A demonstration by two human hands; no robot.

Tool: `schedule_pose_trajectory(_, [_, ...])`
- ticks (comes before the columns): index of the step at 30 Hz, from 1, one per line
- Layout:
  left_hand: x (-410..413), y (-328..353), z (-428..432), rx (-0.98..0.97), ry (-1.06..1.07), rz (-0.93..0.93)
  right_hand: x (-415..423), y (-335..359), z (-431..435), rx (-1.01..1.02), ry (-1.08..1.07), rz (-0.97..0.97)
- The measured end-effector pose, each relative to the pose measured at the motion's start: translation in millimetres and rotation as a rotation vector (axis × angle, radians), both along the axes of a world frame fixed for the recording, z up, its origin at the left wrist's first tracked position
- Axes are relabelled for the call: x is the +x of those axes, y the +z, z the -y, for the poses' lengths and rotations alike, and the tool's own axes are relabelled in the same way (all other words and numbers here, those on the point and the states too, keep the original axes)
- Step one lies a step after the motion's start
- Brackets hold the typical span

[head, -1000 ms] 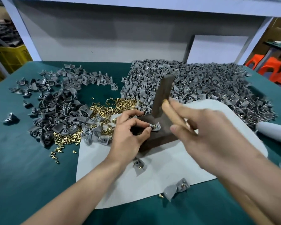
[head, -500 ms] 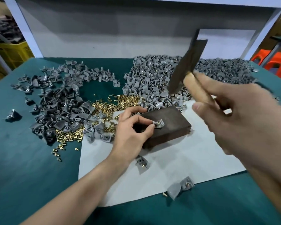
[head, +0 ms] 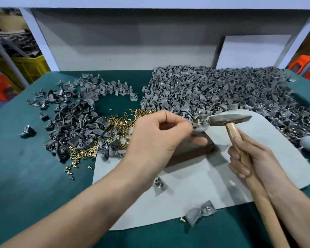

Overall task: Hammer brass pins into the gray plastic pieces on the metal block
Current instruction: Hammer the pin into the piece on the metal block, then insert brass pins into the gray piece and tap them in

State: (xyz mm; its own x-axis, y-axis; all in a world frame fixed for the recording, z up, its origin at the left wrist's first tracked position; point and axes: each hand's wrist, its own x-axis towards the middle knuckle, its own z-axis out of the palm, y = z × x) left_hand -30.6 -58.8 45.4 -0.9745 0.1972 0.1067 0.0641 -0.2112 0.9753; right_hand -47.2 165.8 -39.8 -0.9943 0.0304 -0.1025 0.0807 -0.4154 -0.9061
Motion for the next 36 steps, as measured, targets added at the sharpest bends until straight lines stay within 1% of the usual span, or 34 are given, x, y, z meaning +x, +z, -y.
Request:
schedule_pose_trajectory(2, [2.2,5.9,-4.0,0.028,-0.033,0.016,-2.0,-7.7,-2.6,0.009,0.007,-0.04])
schedule_pose_trajectory(5, [4.3,8.8,-10.3,0.014,-0.021,0.03,-4.0,-13.9,-4.8,0.008,0.044,-0.06])
schedule_pose_trajectory(10, [7.9,11.2,-18.5,-0.05,-0.013,0.056,-6.6,-20.3,-8.0,0.01,0.056,-0.071])
schedule_pose_trajectory(13, [10.2,14.6,-22.9,-0.049,-0.018,0.069,-6.8,-22.4,-7.9,0.004,0.044,-0.073])
schedule_pose_trajectory(20, [14.6,18.7,-34.3,0.001,-0.106,0.15,-9.6,-27.6,-9.1,0.068,0.037,-0.106])
schedule_pose_trajectory(28, [16.6,16.1,-40.7,-0.085,-0.077,0.061,-11.2,-30.3,-9.2,0.048,0.024,-0.118])
schedule_pose_trajectory(33, [15.8,13.5,-41.4,-0.048,-0.07,0.027,-8.0,-24.4,-6.4,0.019,-0.002,-0.091])
schedule_pose_trajectory(36, [15.6,11.3,-41.2,-0.065,-0.053,0.008,-6.0,-21.0,-4.5,0.033,0.0,-0.076])
